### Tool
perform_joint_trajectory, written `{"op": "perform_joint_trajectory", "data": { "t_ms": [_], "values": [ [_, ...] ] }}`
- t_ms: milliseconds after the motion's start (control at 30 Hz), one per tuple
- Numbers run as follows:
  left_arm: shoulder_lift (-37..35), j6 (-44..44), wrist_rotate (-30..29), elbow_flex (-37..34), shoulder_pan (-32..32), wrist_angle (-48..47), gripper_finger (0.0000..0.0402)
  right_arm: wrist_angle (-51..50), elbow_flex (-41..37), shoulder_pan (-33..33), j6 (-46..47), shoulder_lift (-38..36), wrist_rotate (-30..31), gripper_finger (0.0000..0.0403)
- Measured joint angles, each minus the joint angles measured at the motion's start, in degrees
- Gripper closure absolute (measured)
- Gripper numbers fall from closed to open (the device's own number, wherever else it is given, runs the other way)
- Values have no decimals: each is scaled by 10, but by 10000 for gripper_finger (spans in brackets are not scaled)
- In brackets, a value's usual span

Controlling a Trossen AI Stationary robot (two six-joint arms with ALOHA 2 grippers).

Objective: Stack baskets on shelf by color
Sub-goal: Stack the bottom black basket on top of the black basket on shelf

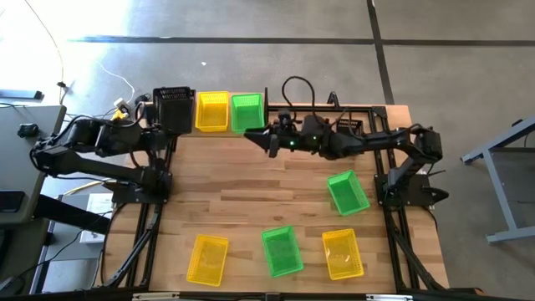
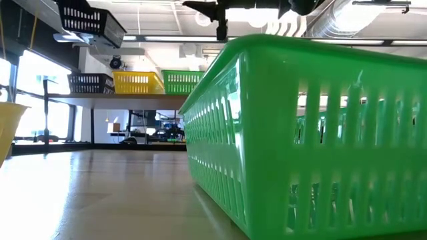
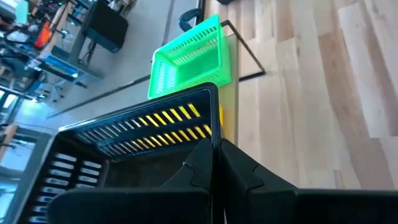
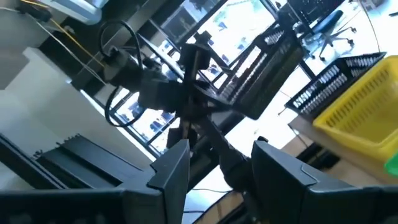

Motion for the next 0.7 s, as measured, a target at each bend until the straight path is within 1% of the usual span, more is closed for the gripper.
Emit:
{"op": "perform_joint_trajectory", "data": {
  "t_ms": [67, 267, 433, 600, 700],
  "values": [
    [-3, 1, 17, 0, 15, 4, 401, -1, 0, -15, 0, 0, -17, 245],
    [10, -6, 23, 0, 53, 22, 401, -1, 0, -67, 2, 0, -87, 245],
    [47, -6, 86, 0, 77, 100, 401, 2, 25, -117, -4, 1, -170, 245],
    [100, 36, 93, 0, 114, 184, 401, 0, 53, -160, -4, 1, -257, 245],
    [122, 47, 115, 0, 150, 217, 401, -3, 62, -180, -10, 1, -303, 245]
  ]
}}
